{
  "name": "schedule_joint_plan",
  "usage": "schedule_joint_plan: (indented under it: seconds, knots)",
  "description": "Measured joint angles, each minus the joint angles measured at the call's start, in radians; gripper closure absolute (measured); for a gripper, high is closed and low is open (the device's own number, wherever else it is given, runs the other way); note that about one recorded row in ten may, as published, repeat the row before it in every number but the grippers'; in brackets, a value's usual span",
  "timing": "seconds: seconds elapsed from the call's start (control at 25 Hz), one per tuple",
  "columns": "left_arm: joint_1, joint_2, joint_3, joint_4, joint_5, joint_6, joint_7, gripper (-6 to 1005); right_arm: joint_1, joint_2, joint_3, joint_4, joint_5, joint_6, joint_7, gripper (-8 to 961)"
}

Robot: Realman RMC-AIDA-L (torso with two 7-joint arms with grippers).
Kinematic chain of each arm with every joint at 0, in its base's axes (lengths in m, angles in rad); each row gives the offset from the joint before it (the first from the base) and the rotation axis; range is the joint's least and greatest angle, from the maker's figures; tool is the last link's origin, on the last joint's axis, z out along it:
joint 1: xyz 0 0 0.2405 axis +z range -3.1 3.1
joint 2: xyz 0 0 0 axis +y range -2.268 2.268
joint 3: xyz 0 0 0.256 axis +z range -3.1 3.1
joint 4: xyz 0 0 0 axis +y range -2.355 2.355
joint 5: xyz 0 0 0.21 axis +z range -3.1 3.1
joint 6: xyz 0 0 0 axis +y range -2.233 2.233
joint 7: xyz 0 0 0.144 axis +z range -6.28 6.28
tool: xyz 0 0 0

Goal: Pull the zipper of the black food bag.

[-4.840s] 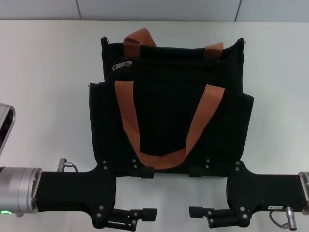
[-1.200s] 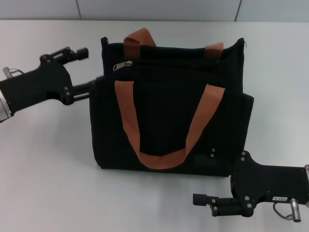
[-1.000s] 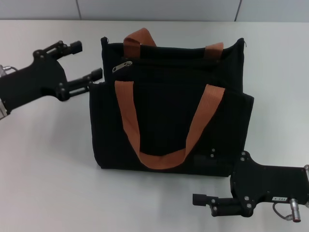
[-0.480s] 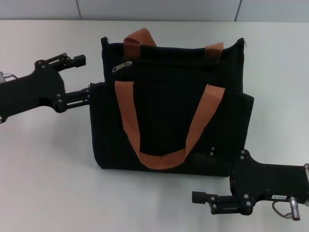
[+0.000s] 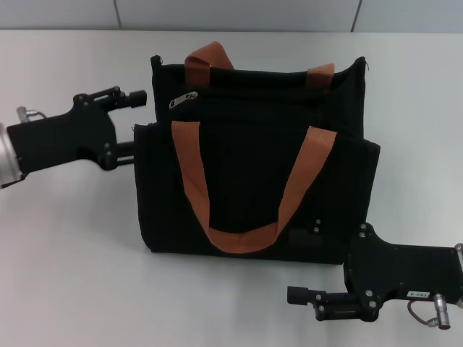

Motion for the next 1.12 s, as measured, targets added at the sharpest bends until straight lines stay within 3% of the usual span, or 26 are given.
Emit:
schedule_joint_plan:
  seconds: [0.08, 0.12, 0.24, 0.72, 0.92, 1.12]
  knots:
    - [-0.021, -0.036, -0.011, 0.000, 0.004, -0.111, 0.023, 201, 0.000, 0.000, 0.000, 0.000, 0.000, -0.003, 0.000, 178]
    - [-0.022, -0.043, -0.019, 0.001, -0.004, -0.134, 0.034, 201, 0.000, 0.000, 0.000, 0.000, 0.000, -0.005, 0.000, 178]
    - [-0.023, -0.048, -0.025, 0.001, -0.017, -0.141, 0.046, 202, -0.004, 0.000, 0.002, -0.001, 0.000, -0.008, 0.001, 178]
    - [-0.014, -0.031, -0.017, 0.003, -0.009, -0.059, 0.044, 201, -0.008, 0.000, 0.015, -0.002, 0.000, -0.019, 0.003, 177]
    - [-0.015, -0.036, -0.017, 0.003, -0.008, -0.069, 0.049, 350, -0.008, -0.001, 0.015, -0.002, 0.000, -0.025, 0.009, 177]
    - [-0.015, -0.043, -0.022, 0.003, -0.011, -0.078, 0.061, 584, -0.010, -0.002, 0.015, -0.003, 0.000, -0.033, 0.011, 177]
